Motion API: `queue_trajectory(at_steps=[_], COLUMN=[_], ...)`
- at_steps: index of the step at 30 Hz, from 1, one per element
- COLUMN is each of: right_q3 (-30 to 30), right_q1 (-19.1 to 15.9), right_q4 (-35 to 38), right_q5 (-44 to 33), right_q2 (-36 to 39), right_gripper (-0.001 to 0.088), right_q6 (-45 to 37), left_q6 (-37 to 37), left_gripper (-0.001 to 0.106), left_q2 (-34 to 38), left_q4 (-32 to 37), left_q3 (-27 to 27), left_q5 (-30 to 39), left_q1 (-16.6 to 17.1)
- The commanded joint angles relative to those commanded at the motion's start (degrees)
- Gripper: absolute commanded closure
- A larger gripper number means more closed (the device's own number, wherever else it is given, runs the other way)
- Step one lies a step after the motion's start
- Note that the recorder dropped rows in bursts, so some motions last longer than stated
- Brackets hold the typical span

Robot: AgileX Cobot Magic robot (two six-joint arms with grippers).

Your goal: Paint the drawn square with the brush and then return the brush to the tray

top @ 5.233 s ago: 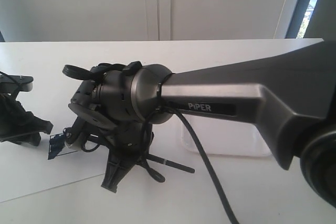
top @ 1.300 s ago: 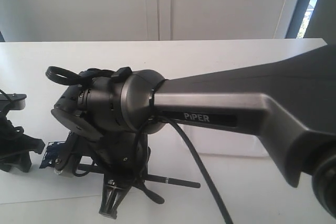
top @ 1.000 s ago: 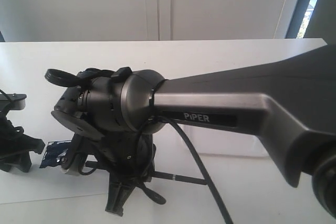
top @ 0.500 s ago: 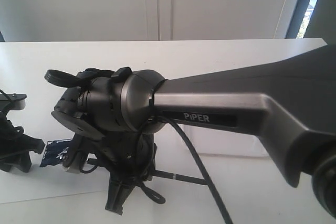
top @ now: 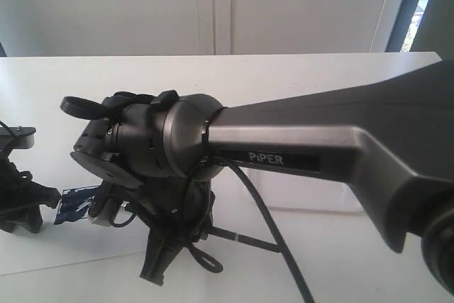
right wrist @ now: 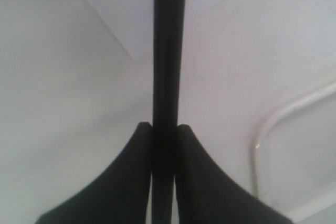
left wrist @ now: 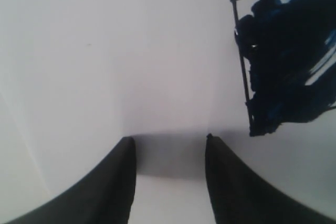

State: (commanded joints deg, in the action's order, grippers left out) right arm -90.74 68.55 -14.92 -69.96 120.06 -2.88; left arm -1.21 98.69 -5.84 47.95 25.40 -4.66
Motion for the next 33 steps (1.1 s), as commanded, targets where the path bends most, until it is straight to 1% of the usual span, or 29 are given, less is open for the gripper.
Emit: queue_trajectory(at_steps=[8,11,14,21,25,29,33], right_q3=[0.00,0.00,0.00,0.00,0.00,0.00,0.00], right_q1=[0.00,-0.10,-0.10,-0.10,0.01,0.01,0.01], right_q4=[0.30,-1.00,-4.24,-4.27,-2.24,1.45,2.27], right_q5=[1.07,1.55,1.70,2.55,4.13,5.55,5.33], right_q2=[0.12,0.12,0.48,2.36,2.48,2.36,2.36], right_gripper=[0.0868,0.0868,0.0868,0.0868,0.0868,0.0868,0.0868], right_q6=[0.24,2.40,4.68,6.13,4.94,2.88,1.53], left_q6=[0.00,0.00,0.00,0.10,0.11,0.11,0.11], left_gripper=[0.057,0.057,0.057,0.057,0.057,0.057,0.057], left_q2=[0.00,0.00,0.00,0.00,0.00,0.00,0.00], left_q4=[0.00,0.00,0.00,0.00,0.00,-0.11,-0.11], left_q3=[0.00,0.00,0.00,0.00,0.00,0.00,0.00], left_q5=[0.00,0.00,0.00,0.00,-0.15,-0.15,-0.15], left_q1=[0.00,0.00,0.00,0.00,0.00,0.00,0.00])
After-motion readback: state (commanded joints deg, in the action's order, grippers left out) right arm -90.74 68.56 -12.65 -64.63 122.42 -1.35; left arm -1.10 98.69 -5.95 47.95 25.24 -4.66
